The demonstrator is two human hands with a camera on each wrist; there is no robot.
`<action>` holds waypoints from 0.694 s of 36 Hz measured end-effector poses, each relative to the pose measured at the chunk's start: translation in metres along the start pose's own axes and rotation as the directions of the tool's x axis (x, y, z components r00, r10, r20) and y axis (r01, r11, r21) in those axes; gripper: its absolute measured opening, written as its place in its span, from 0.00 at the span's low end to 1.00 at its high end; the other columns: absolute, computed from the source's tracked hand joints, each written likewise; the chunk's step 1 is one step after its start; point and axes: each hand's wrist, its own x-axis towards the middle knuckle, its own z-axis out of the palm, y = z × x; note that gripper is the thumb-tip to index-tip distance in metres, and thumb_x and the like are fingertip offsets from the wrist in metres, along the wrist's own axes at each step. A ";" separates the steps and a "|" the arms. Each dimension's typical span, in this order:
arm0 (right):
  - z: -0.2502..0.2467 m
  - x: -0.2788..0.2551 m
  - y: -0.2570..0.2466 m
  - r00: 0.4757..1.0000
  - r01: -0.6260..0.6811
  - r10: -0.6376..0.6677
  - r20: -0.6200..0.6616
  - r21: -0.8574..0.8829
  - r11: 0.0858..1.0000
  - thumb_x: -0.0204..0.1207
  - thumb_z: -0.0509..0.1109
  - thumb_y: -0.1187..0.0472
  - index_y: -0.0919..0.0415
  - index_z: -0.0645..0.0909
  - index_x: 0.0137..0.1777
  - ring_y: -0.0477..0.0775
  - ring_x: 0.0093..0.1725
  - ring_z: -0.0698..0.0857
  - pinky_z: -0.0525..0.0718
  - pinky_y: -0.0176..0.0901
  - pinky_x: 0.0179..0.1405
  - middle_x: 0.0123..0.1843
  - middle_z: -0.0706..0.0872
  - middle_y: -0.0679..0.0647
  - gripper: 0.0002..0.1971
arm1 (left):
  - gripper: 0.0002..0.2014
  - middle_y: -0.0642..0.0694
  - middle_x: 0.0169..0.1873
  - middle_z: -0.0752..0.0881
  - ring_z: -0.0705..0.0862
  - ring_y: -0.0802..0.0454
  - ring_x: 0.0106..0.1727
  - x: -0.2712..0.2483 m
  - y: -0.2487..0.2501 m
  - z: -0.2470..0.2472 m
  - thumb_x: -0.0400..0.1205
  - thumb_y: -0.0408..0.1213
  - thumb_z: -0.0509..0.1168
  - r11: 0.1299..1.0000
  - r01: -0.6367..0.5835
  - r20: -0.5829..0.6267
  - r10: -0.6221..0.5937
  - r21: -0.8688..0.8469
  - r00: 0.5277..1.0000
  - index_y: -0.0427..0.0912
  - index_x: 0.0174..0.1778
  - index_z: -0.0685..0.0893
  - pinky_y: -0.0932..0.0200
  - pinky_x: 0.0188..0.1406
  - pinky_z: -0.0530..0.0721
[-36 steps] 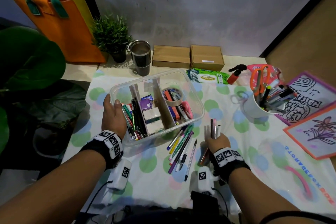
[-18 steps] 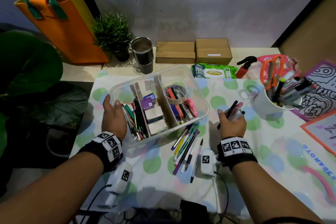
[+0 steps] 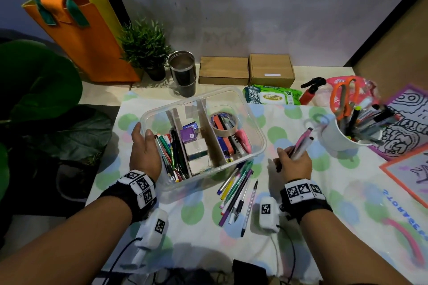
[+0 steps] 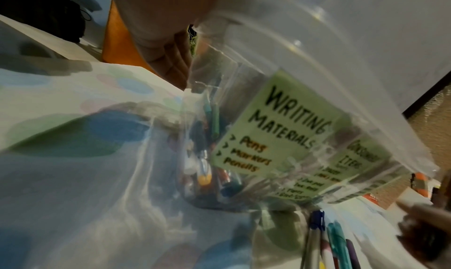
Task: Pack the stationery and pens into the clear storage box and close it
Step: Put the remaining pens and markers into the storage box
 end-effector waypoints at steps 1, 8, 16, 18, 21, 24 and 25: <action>-0.001 -0.001 -0.007 1.000 -0.003 0.003 0.002 0.060 0.998 0.75 0.72 0.66 0.62 0.74 0.38 0.48 0.21 0.83 0.79 0.33 0.26 0.29 0.80 0.59 0.09 | 0.24 0.38 0.75 0.74 0.73 0.40 0.74 0.000 -0.001 0.000 0.88 0.50 0.43 1.000 0.004 -0.005 -0.004 -0.010 1.000 0.52 0.82 0.56 0.52 0.75 0.66; 0.014 -0.048 -0.077 0.945 0.057 -0.127 0.301 0.232 0.971 0.74 0.71 0.71 0.60 0.73 0.35 0.49 0.16 0.82 0.78 0.35 0.16 0.24 0.79 0.59 0.12 | 0.24 0.39 0.75 0.73 0.73 0.40 0.75 0.001 -0.001 -0.001 0.88 0.50 0.43 0.997 0.027 -0.005 -0.027 -0.074 1.000 0.54 0.81 0.57 0.52 0.75 0.65; 0.093 -0.110 -0.095 0.704 0.336 -0.079 0.705 -0.232 0.913 0.72 0.74 0.64 0.55 0.76 0.34 0.45 0.24 0.82 0.81 0.36 0.24 0.31 0.82 0.52 0.10 | 0.24 0.37 0.74 0.74 0.74 0.38 0.73 0.004 -0.006 -0.001 0.88 0.51 0.43 0.995 0.028 -0.002 -0.029 -0.100 1.000 0.55 0.81 0.58 0.47 0.74 0.69; 0.111 -0.120 -0.096 0.672 0.387 -0.036 0.739 -0.309 0.869 0.72 0.74 0.60 0.64 0.82 0.45 0.58 0.41 0.87 0.86 0.45 0.40 0.43 0.88 0.59 0.08 | 0.24 0.37 0.75 0.74 0.74 0.37 0.74 0.004 -0.006 -0.002 0.88 0.51 0.43 0.994 0.023 -0.004 -0.023 -0.104 1.000 0.54 0.81 0.58 0.48 0.74 0.69; 0.135 -0.128 -0.093 0.682 0.413 0.024 0.731 -0.412 0.812 0.72 0.74 0.57 0.70 0.81 0.58 0.64 0.55 0.86 0.83 0.44 0.47 0.56 0.86 0.64 0.19 | 0.24 0.37 0.76 0.73 0.74 0.39 0.75 0.004 -0.006 -0.002 0.88 0.50 0.42 0.993 0.018 0.005 -0.017 -0.113 1.000 0.52 0.81 0.58 0.50 0.74 0.68; 0.149 -0.132 -0.093 0.711 0.452 0.024 0.703 -0.483 0.750 0.73 0.72 0.57 0.69 0.79 0.61 0.64 0.58 0.85 0.79 0.43 0.46 0.60 0.85 0.65 0.21 | 0.24 0.37 0.75 0.73 0.74 0.39 0.74 0.005 -0.007 -0.002 0.88 0.50 0.41 0.993 0.026 0.007 -0.025 -0.112 1.000 0.53 0.81 0.58 0.50 0.73 0.69; 0.153 -0.132 -0.093 0.716 0.455 0.032 0.697 -0.501 0.736 0.74 0.72 0.58 0.69 0.79 0.61 0.64 0.59 0.85 0.80 0.44 0.48 0.61 0.85 0.66 0.20 | 0.24 0.37 0.75 0.74 0.74 0.38 0.74 0.005 -0.007 -0.002 0.88 0.50 0.41 0.994 0.024 0.006 -0.024 -0.104 1.000 0.53 0.81 0.58 0.49 0.73 0.69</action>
